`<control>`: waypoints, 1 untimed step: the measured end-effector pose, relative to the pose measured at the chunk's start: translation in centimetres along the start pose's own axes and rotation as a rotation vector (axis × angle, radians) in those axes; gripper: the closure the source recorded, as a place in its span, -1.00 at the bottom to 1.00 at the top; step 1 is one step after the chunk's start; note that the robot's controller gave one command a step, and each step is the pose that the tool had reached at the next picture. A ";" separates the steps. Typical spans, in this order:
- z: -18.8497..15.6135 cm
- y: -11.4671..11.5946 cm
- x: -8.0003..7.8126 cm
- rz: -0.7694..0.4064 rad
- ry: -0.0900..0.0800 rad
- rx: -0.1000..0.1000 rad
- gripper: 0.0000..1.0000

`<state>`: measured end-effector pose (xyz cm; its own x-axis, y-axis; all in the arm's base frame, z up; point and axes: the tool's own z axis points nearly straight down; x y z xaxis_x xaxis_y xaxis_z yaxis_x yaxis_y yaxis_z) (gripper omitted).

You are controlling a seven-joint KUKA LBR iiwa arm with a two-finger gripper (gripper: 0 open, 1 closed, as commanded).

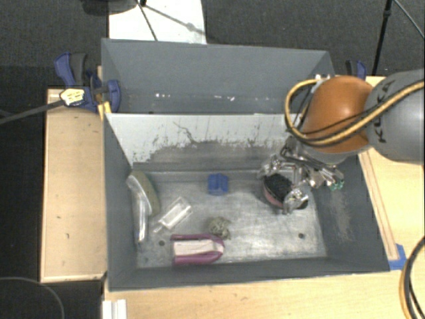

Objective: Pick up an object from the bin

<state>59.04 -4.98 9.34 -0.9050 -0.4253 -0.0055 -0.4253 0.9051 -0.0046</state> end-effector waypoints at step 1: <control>0.1 0.4 -0.1 -0.004 0.001 -0.004 1.00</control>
Offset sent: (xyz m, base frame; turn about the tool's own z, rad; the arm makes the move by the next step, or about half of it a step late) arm 0.0000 0.0000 0.0000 0.0000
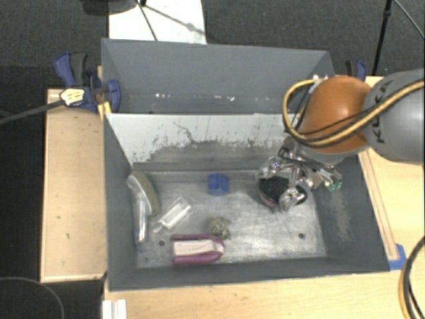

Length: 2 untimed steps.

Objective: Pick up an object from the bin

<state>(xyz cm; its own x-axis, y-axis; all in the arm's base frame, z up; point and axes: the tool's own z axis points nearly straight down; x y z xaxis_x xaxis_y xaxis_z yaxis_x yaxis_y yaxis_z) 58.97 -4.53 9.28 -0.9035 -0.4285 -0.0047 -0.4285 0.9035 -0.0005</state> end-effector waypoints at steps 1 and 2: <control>0.0 0.0 0.0 0.000 0.000 0.000 -1.00; 0.0 0.0 0.0 0.002 0.001 0.000 1.00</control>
Offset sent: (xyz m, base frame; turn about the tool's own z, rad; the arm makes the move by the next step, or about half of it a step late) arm 0.0000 0.0000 0.0000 0.0000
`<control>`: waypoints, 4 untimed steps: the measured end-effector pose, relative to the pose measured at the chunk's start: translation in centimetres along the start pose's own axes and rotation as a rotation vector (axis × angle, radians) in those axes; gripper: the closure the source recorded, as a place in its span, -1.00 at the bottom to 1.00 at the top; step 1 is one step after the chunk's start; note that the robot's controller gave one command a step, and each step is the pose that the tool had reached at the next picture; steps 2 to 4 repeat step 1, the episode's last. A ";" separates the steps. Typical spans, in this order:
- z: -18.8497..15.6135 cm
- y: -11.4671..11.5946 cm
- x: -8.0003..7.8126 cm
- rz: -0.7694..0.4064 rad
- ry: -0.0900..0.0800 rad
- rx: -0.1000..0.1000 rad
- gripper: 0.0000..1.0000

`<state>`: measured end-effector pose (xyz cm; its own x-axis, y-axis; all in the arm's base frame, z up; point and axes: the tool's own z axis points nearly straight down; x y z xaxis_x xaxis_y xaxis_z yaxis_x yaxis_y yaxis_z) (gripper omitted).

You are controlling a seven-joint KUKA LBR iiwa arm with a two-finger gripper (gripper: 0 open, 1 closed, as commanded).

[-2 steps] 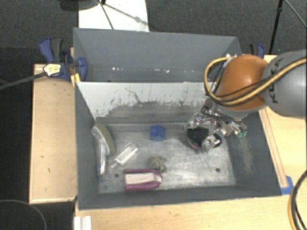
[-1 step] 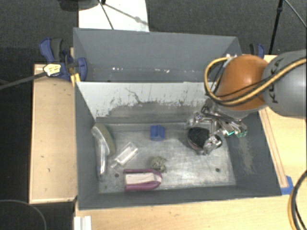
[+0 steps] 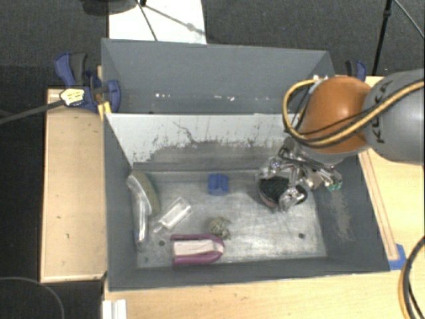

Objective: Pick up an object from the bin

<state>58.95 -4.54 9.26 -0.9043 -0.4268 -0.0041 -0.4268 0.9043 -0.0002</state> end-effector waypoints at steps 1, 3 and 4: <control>-12.4 -0.8 0.2 -0.023 -0.006 0.005 1.00; -12.4 -0.8 0.2 -0.023 -0.006 0.005 1.00; -12.4 -0.8 0.2 -0.023 -0.006 0.005 1.00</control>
Offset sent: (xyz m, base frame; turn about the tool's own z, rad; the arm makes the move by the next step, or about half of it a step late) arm -0.0013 -0.0080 0.1183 -0.0258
